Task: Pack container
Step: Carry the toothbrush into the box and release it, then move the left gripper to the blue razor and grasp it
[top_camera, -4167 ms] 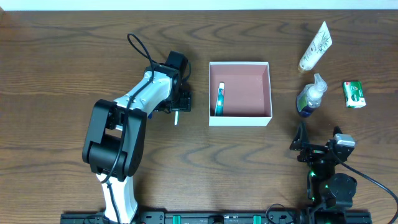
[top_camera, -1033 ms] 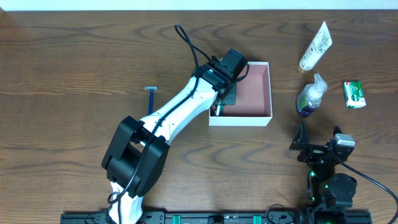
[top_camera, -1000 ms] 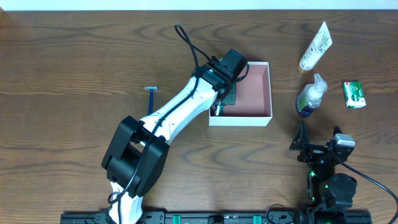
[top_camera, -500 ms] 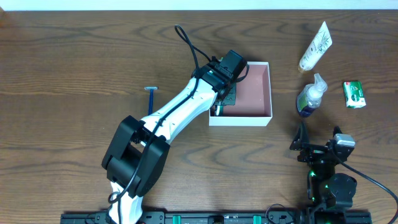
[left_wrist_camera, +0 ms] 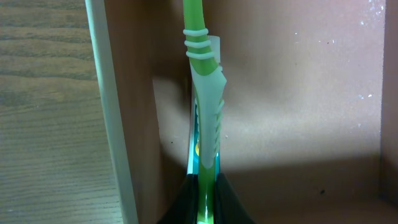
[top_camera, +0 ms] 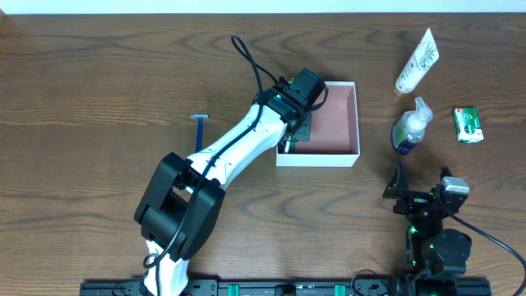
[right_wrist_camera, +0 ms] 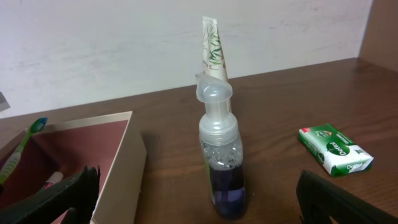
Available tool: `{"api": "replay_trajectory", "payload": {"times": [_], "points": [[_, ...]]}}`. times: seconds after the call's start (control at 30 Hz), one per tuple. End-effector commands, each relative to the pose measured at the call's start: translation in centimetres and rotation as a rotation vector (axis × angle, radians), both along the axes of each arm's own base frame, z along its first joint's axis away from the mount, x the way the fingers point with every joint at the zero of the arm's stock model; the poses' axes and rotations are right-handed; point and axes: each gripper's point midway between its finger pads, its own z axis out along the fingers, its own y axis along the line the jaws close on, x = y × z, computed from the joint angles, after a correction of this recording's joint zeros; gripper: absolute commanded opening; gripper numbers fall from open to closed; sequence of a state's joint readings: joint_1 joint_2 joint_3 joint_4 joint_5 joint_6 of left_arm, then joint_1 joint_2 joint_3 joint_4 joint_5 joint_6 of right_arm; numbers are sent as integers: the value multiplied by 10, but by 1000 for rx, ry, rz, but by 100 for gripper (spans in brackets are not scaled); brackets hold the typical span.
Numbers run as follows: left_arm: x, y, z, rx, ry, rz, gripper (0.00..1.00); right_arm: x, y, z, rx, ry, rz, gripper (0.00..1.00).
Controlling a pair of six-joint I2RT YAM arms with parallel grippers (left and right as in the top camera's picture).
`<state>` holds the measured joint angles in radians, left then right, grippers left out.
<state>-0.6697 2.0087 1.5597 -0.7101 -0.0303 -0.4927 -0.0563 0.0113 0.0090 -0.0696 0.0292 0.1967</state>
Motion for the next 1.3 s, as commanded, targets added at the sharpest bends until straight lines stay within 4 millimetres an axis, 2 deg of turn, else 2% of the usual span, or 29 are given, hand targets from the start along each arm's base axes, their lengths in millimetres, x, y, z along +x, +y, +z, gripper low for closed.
{"api": "replay_trajectory", "payload": {"times": [0.0,0.1,0.6,0.7,0.8,1.0,1.07,1.13,1.27], "points": [[0,6,-8,30,8,-4,8,0,-2,-1,-14,2,-5,99],[0,5,-8,30,7,-4,14,0,-2,-1,-14,2,-5,99],[1,5,-8,31,3,-14,14,0,-2,-1,-14,2,-5,99],[4,2,-3,25,-18,-41,14,0,-2,-1,-14,2,-5,99],[11,-4,16,1,-54,-60,14,0,-2,-1,-14,2,-5,99],[20,-9,82,-49,-170,-113,15,0,-2,-1,-14,2,-5,99],[21,1,104,-43,-209,-91,15,0,-2,-1,-14,2,-5,99],[23,25,123,-3,-246,-46,16,0,-2,-1,-14,2,-5,99],[18,75,135,74,-217,36,16,0,-2,-1,-14,2,-5,99]]}}
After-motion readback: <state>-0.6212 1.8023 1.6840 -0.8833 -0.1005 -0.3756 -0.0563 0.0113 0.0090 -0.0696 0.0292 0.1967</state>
